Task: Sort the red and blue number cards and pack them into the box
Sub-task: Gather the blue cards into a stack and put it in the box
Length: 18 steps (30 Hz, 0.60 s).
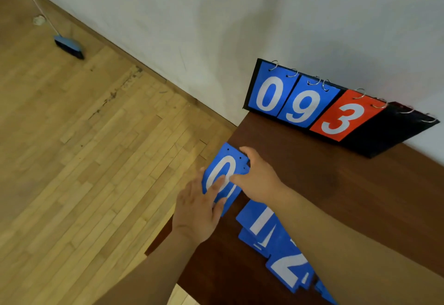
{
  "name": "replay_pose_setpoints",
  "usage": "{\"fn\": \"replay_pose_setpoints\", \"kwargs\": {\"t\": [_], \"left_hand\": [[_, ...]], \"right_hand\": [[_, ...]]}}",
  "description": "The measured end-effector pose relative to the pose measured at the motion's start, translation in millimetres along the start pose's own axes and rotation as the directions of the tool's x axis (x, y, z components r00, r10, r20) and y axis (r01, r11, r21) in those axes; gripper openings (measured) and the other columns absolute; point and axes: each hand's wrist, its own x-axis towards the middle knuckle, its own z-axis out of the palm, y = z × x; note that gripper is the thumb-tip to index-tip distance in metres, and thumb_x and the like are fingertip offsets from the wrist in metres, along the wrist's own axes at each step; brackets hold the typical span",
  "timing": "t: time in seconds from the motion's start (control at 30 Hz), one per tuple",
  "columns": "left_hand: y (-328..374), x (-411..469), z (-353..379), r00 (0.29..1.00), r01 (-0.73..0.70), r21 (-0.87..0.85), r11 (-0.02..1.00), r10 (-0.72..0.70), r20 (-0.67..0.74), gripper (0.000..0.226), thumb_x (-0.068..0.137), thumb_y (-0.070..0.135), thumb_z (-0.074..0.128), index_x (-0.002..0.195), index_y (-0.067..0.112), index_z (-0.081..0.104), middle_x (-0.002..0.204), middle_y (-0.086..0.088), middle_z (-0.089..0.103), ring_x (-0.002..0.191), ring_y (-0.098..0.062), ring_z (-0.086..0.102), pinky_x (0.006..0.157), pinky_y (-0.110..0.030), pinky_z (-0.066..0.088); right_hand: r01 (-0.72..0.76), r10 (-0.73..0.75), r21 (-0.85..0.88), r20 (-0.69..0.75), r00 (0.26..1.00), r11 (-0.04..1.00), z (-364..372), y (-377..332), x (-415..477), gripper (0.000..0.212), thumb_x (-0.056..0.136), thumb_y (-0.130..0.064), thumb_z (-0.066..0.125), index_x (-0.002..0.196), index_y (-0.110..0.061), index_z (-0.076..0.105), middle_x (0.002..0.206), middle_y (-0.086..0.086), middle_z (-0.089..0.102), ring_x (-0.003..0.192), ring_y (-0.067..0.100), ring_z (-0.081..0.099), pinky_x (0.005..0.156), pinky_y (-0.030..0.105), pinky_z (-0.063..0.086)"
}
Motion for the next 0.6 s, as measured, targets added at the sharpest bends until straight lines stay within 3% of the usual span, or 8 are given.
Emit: {"fn": "replay_pose_setpoints", "kwargs": {"t": [0.17,0.23,0.3,0.37,0.43,0.53,0.6], "left_hand": [[3,1,-6,1.0,-0.001,-0.064,0.998,0.0,-0.011,0.053,0.103,0.055,0.02,0.154,0.043,0.029,0.16,-0.014,0.027,0.14,-0.029,0.042,0.109,-0.049,0.044],[4,0,-11,0.998,-0.028,-0.179,0.984,0.019,-0.052,0.051,0.103,0.051,0.031,0.153,0.042,0.033,0.159,-0.01,0.031,0.142,-0.026,0.04,0.111,-0.049,0.041],[10,-1,-23,0.995,-0.056,-0.315,0.947,0.029,-0.091,0.053,0.101,0.051,0.04,0.153,0.042,0.034,0.157,0.0,0.033,0.143,-0.013,0.035,0.114,-0.039,0.036],[22,1,-43,0.998,-0.039,-0.505,0.862,0.011,-0.057,0.052,0.1,0.048,0.051,0.15,0.044,0.037,0.15,0.016,0.033,0.135,0.01,0.033,0.105,-0.014,0.034],[36,8,-62,0.999,0.013,-0.693,0.721,0.018,0.036,0.05,0.099,0.036,0.063,0.142,0.051,0.044,0.139,0.033,0.038,0.126,0.02,0.035,0.091,-0.004,0.04],[48,21,-78,0.966,0.131,-0.85,0.51,0.128,0.225,0.054,0.094,0.017,0.072,0.128,0.057,0.057,0.131,0.033,0.052,0.121,0.012,0.051,0.09,-0.015,0.053],[53,25,-83,0.939,0.151,-0.869,0.471,0.206,0.275,0.052,0.091,0.009,0.074,0.121,0.051,0.065,0.125,0.028,0.06,0.118,0.0,0.06,0.091,-0.028,0.058]], "right_hand": [[0.09,-0.089,0.047,-0.03,0.996,0.995,1,3,-2,0.064,0.098,-0.014,0.061,0.151,-0.04,0.034,0.135,-0.002,0.061,0.099,0.016,0.068,0.07,0.015,0.05],[0.116,-0.114,0.055,-0.039,0.993,0.992,-7,2,-7,0.064,0.099,-0.014,0.06,0.151,-0.04,0.035,0.143,-0.01,0.054,0.106,0.005,0.061,0.074,0.01,0.044],[0.11,-0.106,0.096,-0.052,0.993,0.989,-22,1,-16,0.064,0.099,-0.013,0.061,0.151,-0.042,0.036,0.142,-0.016,0.049,0.113,-0.005,0.051,0.076,0.008,0.044],[0.091,-0.08,0.198,-0.062,0.995,0.976,-39,2,-28,0.064,0.098,-0.011,0.063,0.147,-0.044,0.041,0.137,-0.015,0.056,0.109,-0.006,0.06,0.075,0.013,0.054],[0.064,-0.05,0.306,-0.055,0.997,0.95,-57,3,-42,0.061,0.097,-0.009,0.064,0.143,-0.045,0.044,0.124,-0.015,0.064,0.098,-0.001,0.069,0.072,0.02,0.06],[0.03,-0.005,0.362,-0.07,0.998,0.932,-76,8,-59,0.06,0.098,-0.007,0.062,0.14,-0.047,0.045,0.116,-0.014,0.065,0.093,0.0,0.071,0.067,0.022,0.06],[0.005,0.026,0.392,-0.072,0.997,0.92,-81,10,-67,0.062,0.099,-0.005,0.06,0.14,-0.047,0.044,0.122,-0.008,0.065,0.098,0.009,0.073,0.073,0.031,0.063]]}}
